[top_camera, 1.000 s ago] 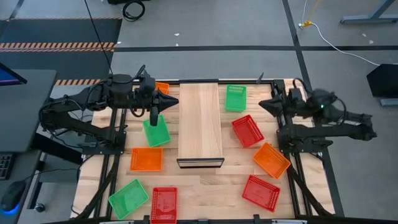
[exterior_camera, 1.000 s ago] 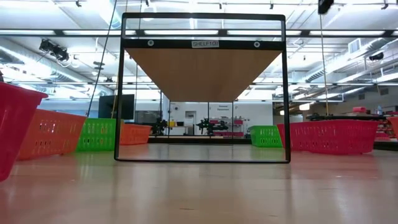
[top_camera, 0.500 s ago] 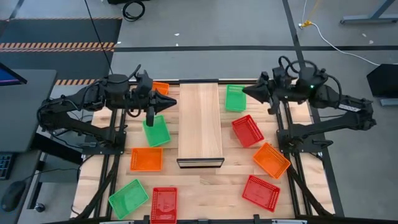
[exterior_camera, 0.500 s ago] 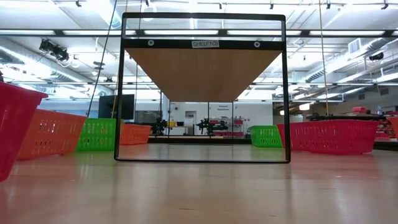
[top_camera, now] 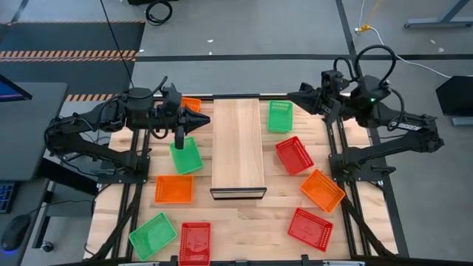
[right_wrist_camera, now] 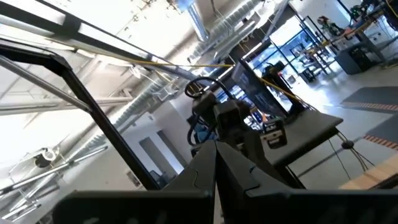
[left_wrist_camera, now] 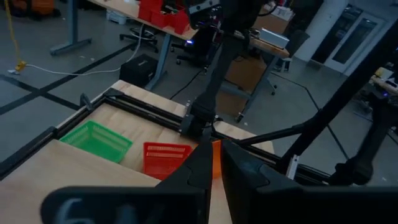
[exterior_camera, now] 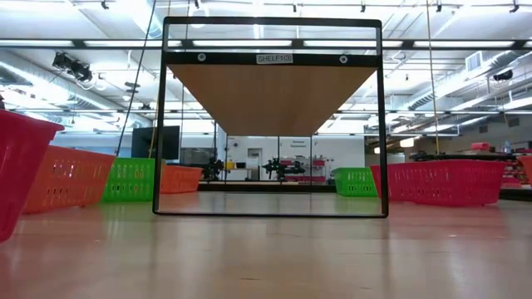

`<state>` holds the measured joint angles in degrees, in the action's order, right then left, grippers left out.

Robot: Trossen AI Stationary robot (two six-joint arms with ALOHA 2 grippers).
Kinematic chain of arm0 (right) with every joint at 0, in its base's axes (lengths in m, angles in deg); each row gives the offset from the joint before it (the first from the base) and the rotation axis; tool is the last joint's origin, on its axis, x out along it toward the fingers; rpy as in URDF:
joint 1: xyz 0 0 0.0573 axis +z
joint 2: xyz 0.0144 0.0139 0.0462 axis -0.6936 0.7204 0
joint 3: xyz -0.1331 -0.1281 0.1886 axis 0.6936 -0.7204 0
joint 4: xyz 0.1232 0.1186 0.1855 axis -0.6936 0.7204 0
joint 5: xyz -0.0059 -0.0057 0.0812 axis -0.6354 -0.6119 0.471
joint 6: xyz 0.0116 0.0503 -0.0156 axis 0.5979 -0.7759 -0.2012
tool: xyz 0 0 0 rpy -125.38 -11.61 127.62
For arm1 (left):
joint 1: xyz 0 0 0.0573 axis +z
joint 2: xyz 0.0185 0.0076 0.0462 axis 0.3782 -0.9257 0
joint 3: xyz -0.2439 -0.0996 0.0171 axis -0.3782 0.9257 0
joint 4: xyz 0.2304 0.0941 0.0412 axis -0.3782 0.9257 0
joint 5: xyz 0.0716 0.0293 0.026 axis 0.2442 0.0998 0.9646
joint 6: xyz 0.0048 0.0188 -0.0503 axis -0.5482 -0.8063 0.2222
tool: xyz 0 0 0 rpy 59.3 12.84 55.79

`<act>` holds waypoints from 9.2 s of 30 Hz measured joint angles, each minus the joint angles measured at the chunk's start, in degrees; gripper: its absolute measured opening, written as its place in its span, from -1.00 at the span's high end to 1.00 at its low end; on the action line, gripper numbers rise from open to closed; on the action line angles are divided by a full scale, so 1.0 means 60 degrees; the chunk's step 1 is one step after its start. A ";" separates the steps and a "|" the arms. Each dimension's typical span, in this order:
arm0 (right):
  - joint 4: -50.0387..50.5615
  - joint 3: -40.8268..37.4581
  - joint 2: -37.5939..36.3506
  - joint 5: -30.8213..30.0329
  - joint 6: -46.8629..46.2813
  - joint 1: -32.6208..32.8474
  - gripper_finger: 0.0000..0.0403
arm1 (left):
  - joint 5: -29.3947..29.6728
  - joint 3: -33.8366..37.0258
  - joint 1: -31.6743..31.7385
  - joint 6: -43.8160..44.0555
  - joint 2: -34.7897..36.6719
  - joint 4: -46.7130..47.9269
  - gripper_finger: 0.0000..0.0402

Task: Stack baskets on shelf by color
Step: Put the top left green bin on the shelf

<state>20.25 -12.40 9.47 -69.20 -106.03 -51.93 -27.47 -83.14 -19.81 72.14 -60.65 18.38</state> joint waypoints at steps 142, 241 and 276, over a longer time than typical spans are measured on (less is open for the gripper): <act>0.5260 -0.0007 0.2149 0.0002 0.3147 0.0262 -0.04 | 0.0568 0.3524 -0.0128 -0.1140 -0.4087 0.5431 0.01; 0.7508 -0.0007 0.2077 -0.1765 0.3490 0.0737 -0.04 | 0.1366 -0.2433 0.0420 -1.2171 -0.4872 0.5503 0.35; 0.4918 -0.0004 0.4617 -0.0555 0.5241 0.2466 0.16 | 0.0227 -0.2440 -0.1155 0.0574 -0.3966 0.4628 0.37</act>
<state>49.75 -12.42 37.18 -72.53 -74.58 -37.13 -26.11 -97.78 -26.73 75.58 -84.45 46.15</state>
